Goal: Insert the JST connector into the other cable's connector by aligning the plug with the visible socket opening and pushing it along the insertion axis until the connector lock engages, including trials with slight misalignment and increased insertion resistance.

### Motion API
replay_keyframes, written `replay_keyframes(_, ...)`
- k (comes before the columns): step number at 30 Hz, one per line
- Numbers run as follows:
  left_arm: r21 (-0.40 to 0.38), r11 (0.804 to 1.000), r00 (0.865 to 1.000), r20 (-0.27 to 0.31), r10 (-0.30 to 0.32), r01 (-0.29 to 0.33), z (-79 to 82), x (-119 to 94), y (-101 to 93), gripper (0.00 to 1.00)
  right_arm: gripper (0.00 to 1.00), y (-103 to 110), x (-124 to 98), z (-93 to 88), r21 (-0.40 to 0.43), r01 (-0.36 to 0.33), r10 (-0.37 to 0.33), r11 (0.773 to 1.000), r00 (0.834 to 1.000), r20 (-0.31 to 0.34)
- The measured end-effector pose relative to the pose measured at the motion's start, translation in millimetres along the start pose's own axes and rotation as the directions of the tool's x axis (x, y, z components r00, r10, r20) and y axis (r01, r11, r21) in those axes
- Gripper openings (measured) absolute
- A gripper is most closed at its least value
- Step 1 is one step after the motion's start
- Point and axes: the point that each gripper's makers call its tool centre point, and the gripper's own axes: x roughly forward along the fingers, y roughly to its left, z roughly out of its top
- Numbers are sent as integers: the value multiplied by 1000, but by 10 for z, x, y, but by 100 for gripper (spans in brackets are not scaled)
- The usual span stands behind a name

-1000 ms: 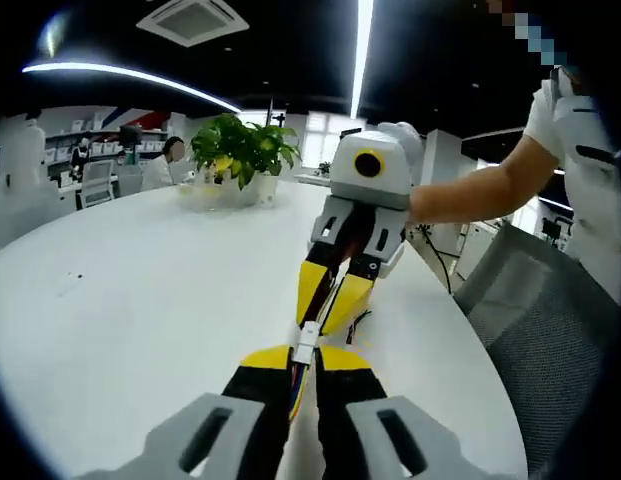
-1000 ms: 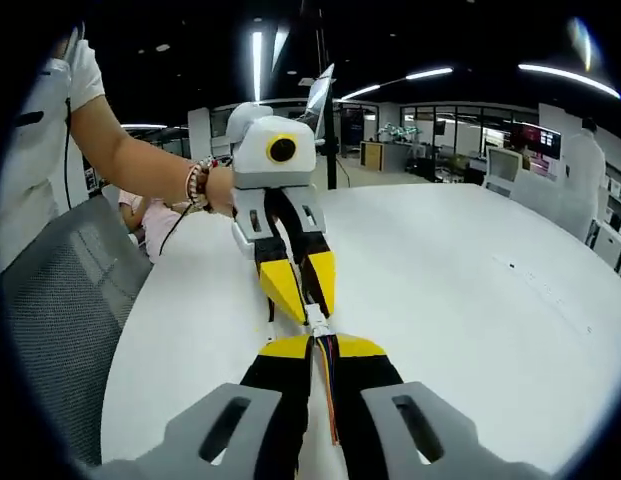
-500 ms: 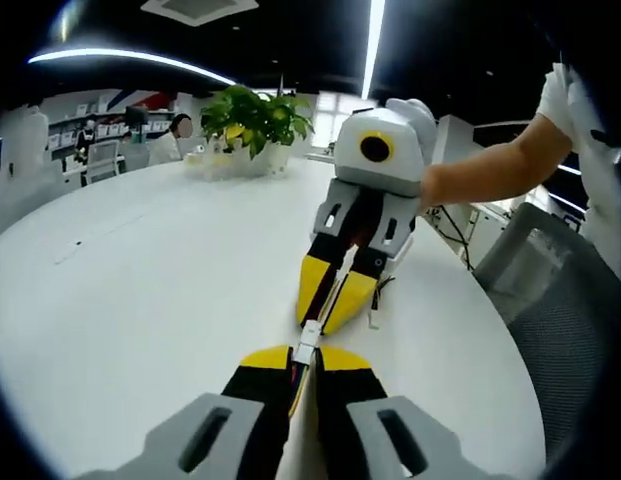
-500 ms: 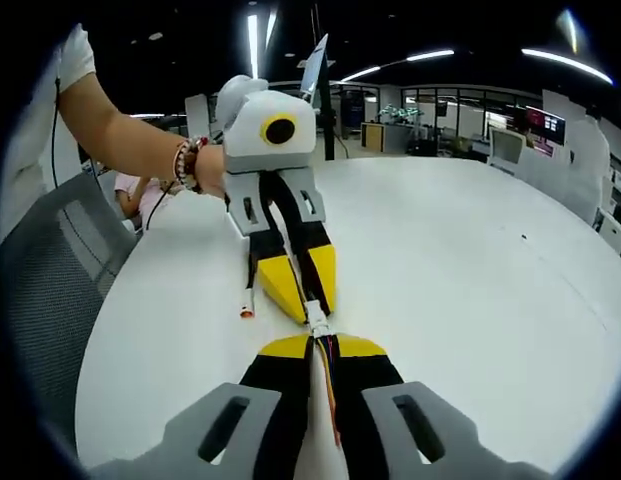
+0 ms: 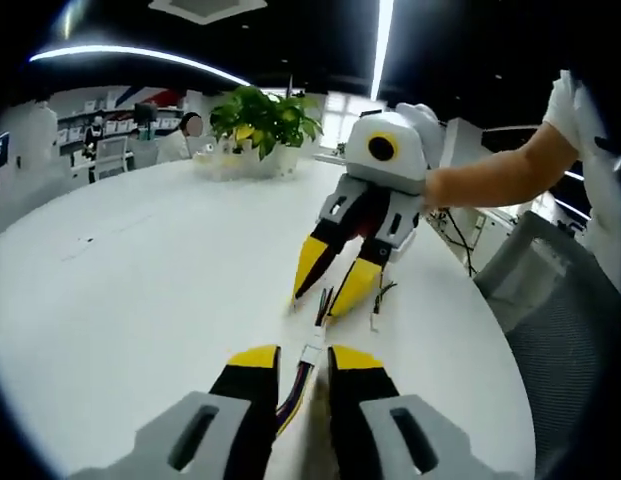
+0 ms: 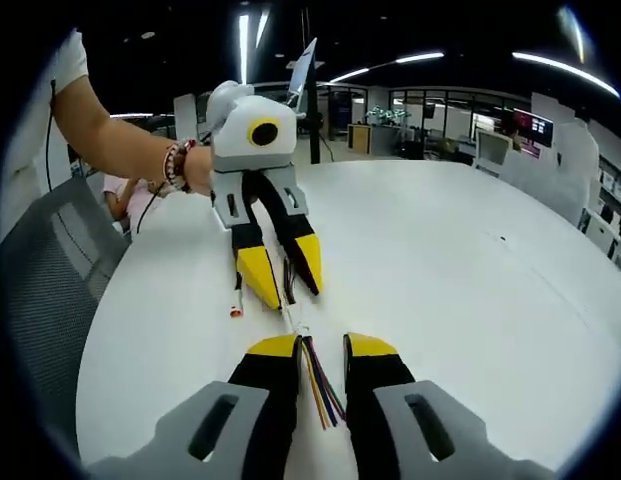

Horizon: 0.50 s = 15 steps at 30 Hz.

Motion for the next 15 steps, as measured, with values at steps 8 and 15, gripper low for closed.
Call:
replay_keyframes(8,47,999,1000,27,13,-14,143,-218,-154,15,12,73,-219,109,-24,27,-26,999,1000,17)
replay_keyframes(15,74,997,1000,-7,2,-1,6,-291,-409,15,11,325,-274,24,-35,21,-22,999,1000,-21)
